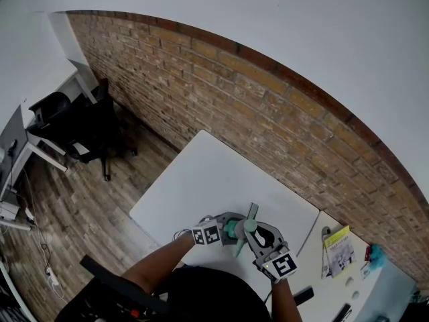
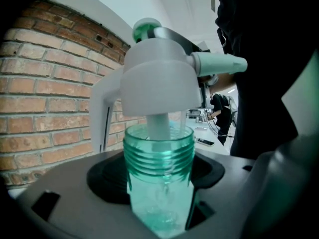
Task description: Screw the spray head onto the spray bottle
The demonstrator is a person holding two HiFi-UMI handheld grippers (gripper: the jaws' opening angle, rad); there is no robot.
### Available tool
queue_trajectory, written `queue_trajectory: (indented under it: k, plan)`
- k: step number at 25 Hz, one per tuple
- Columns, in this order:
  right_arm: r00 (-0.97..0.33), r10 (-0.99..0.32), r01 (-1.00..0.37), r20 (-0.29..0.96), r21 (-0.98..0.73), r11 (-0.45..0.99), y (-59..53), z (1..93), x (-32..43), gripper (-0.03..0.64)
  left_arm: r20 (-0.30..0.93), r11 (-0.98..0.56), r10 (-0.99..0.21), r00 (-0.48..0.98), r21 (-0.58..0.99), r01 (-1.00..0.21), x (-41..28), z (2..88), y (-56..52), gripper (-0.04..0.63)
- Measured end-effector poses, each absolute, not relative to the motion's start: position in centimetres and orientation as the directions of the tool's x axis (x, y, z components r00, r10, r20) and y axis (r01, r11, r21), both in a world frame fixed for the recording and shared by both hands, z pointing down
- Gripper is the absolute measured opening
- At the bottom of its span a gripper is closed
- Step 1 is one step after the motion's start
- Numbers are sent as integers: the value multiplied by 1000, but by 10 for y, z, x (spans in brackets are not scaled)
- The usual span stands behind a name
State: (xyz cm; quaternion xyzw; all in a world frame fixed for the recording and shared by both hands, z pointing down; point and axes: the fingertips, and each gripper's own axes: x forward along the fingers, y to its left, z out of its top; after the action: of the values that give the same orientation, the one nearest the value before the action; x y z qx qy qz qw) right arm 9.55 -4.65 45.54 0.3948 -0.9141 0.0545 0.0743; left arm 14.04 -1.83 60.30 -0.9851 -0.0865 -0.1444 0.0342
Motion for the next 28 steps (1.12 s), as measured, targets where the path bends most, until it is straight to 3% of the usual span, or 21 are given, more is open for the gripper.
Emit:
queue_trajectory:
  k: [28]
  plan:
    - [-643, -748, -765, 165, -83, 639, -49, 481, 103, 66, 290, -982, 166, 943, -37, 185, 141, 603, -17, 322]
